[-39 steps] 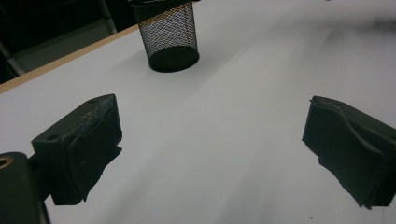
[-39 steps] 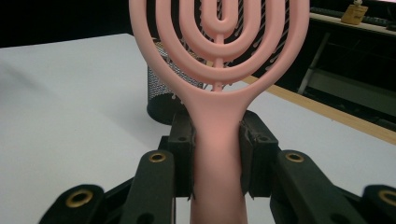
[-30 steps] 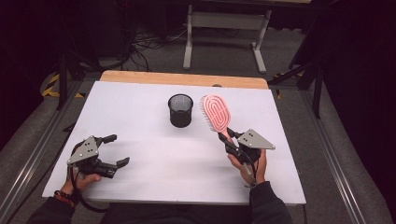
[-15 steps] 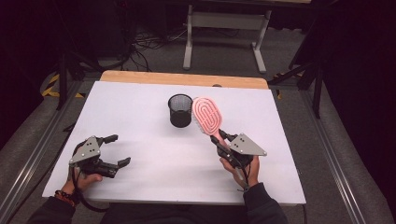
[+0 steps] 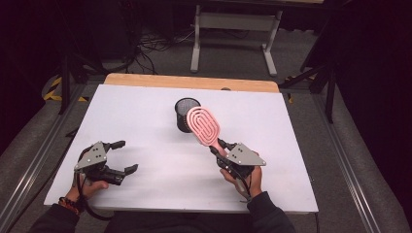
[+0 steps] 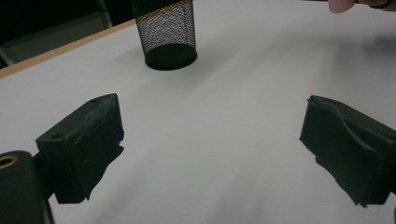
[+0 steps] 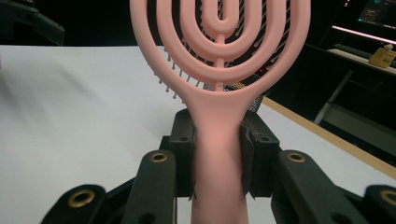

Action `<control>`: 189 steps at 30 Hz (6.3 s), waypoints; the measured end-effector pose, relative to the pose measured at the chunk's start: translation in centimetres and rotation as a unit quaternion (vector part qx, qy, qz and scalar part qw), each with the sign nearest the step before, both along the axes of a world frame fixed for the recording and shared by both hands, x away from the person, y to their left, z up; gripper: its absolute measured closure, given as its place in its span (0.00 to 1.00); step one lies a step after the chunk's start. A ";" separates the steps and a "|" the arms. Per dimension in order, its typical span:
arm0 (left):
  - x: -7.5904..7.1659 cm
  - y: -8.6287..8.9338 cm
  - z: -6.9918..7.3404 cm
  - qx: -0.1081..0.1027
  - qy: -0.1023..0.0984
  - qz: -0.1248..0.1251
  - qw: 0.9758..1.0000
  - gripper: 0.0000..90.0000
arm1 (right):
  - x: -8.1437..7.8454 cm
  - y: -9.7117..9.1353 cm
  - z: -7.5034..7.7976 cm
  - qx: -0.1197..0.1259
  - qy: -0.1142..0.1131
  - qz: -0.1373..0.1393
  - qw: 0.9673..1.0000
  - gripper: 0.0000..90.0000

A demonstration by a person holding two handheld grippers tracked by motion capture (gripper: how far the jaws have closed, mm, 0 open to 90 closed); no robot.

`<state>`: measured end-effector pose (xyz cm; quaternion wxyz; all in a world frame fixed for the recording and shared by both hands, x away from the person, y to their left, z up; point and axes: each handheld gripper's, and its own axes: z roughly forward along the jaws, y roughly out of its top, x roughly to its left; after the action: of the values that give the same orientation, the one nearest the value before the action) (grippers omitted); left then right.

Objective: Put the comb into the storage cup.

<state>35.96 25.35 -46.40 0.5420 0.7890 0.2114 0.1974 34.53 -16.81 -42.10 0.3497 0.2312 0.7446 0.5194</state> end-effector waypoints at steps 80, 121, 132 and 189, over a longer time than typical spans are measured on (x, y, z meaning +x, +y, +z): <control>1.8 -17.0 8.0 -0.104 0.023 -0.026 0.994 0.19 | -0.3 1.2 -0.5 -0.017 -0.030 -0.009 0.999 0.77; 0.4 -15.3 8.7 -0.177 -0.039 -0.030 0.983 0.70 | -0.6 2.3 -1.3 -0.052 -0.029 0.006 0.998 0.63; 0.9 -12.9 9.8 -0.183 -0.047 -0.013 0.982 0.71 | -0.8 0.8 -0.8 -0.028 -0.007 0.016 0.999 0.51; 3.4 -11.6 14.5 -0.191 -0.086 -0.001 0.978 0.71 | -1.7 -5.8 -1.9 0.027 -0.002 -0.059 0.998 0.20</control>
<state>39.34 13.71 -31.93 0.6991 0.6512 0.1974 0.2196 32.81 -22.62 -43.95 0.3750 0.2826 0.7148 0.5182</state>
